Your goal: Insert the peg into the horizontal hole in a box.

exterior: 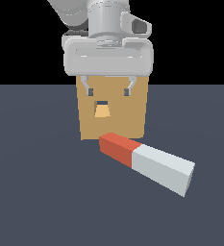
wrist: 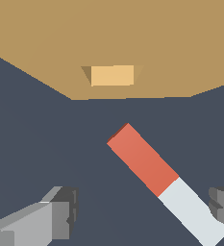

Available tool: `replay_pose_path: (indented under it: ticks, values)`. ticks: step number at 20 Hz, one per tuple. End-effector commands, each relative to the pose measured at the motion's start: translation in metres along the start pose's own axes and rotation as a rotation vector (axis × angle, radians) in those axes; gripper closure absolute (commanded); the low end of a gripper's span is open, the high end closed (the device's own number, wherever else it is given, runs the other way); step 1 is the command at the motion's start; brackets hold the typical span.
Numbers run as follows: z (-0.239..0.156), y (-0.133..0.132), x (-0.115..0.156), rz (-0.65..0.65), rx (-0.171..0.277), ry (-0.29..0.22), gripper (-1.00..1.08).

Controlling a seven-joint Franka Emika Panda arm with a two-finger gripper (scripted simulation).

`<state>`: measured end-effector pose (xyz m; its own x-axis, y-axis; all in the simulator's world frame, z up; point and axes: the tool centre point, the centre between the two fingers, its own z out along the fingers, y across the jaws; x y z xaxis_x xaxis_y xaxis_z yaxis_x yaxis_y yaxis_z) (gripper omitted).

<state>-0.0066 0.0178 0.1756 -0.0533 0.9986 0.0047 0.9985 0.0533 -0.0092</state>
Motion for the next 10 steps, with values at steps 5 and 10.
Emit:
replay_pose_path:
  ticks: [5,10]
  values:
    - [0.0012,0.0007,-0.0015,-0.009,0.0,0.0,-0.92]
    - [0.0059,0.0035,-0.0073,-0.044,0.0,0.0,-0.92]
